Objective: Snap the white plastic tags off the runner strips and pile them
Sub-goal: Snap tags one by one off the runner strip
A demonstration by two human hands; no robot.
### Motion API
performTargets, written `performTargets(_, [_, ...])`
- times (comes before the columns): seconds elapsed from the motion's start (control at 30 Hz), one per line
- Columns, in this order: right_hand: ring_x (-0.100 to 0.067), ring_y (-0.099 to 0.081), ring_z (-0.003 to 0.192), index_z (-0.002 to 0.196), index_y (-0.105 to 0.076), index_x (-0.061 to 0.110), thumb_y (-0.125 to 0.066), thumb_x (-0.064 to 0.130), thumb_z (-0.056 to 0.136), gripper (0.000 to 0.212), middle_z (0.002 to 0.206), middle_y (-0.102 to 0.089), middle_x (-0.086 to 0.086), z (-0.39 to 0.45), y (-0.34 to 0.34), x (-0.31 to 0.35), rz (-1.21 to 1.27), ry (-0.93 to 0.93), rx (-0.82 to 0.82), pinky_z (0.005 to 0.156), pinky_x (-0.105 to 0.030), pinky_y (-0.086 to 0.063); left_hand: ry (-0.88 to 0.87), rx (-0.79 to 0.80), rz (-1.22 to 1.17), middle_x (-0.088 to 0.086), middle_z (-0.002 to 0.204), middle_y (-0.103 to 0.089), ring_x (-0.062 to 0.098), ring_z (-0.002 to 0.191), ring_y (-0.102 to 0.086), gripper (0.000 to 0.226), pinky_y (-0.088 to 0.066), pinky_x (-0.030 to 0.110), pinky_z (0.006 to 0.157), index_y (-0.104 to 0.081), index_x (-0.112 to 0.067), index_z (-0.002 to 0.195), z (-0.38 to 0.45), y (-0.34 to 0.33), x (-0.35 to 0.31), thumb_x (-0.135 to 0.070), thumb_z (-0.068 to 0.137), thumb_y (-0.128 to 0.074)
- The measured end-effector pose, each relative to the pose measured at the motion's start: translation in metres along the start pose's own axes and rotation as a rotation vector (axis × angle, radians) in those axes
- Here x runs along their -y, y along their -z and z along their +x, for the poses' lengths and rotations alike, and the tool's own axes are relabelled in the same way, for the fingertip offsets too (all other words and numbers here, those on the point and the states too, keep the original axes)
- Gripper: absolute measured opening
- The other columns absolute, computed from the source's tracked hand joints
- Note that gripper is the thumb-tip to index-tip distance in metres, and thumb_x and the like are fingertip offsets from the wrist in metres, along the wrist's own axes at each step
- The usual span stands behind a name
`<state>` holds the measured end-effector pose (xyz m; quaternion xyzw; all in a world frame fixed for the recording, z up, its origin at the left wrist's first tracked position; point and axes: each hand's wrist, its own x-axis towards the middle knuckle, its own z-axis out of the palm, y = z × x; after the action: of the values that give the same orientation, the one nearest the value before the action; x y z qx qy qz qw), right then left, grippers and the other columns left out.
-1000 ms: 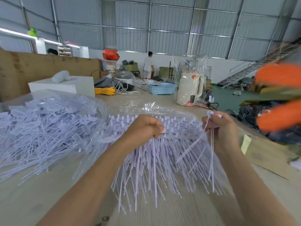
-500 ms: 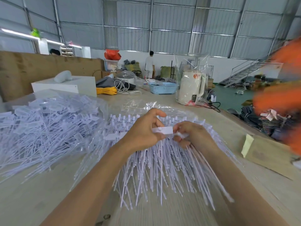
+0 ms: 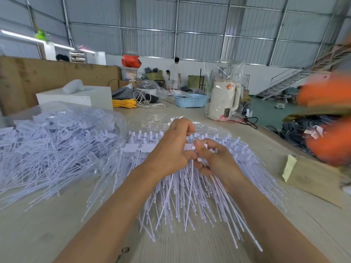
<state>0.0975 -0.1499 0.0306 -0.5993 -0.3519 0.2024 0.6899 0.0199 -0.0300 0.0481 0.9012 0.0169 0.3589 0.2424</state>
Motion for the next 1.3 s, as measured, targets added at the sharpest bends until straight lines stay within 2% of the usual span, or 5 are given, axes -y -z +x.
performTargets(0.2, [-0.008, -0.043, 0.037, 0.081, -0.056, 0.006, -0.056, 0.02, 0.094, 0.019, 0.053, -0.05, -0.002, 0.001, 0.003, 0.007, 0.048, 0.045, -0.108, 0.036, -0.013, -0.03, 0.029, 0.0, 0.397, -0.012, 0.081, -0.056, 0.011, 0.073, -0.05, 0.032, -0.035, 0.028, 0.071, -0.06, -0.029, 0.093, -0.001, 0.012, 0.001, -0.055, 0.076, -0.067])
performTargets(0.6, [-0.01, -0.045, 0.046, 0.071, -0.062, 0.018, -0.059, 0.02, 0.092, 0.021, 0.061, -0.047, -0.001, -0.001, -0.004, 0.003, -0.074, 0.167, -0.161, 0.045, -0.018, -0.042, 0.319, 0.111, -0.206, -0.016, 0.051, -0.055, -0.004, 0.045, -0.045, 0.033, -0.036, 0.027, 0.068, -0.06, -0.027, 0.06, -0.001, 0.011, 0.0, -0.023, 0.092, -0.055])
performTargets(0.83, [0.001, -0.049, 0.078, 0.074, -0.066, 0.008, -0.06, 0.004, 0.085, 0.013, 0.079, -0.051, 0.01, 0.002, -0.003, -0.007, -0.535, 0.76, -0.197, 0.072, -0.009, -0.039, 0.446, 0.14, -0.532, -0.006, 0.059, -0.062, 0.004, 0.063, -0.059, 0.026, -0.05, 0.021, 0.072, -0.066, -0.013, 0.064, 0.001, 0.013, -0.002, -0.005, 0.087, -0.058])
performTargets(1.1, [-0.008, -0.051, 0.069, 0.069, -0.06, 0.027, -0.059, 0.0, 0.088, 0.034, 0.077, -0.054, 0.004, 0.004, -0.002, -0.005, -0.347, 0.496, -0.224, 0.06, -0.027, -0.046, 0.422, 0.11, -0.455, -0.013, 0.049, -0.054, 0.0, 0.049, -0.05, 0.027, -0.043, 0.024, 0.07, -0.064, -0.014, 0.064, 0.004, 0.005, -0.004, -0.012, 0.09, -0.059])
performTargets(1.3, [-0.004, -0.05, 0.047, 0.091, -0.063, 0.012, -0.05, 0.017, 0.097, 0.015, 0.071, -0.058, -0.001, 0.004, 0.066, 0.016, 0.104, 0.072, -0.651, 0.041, -0.014, -0.039, 0.373, 0.034, -0.312, -0.006, 0.066, -0.066, 0.012, 0.065, -0.06, 0.028, -0.045, 0.025, 0.072, -0.066, -0.016, 0.065, -0.001, 0.014, 0.003, -0.017, 0.092, -0.058])
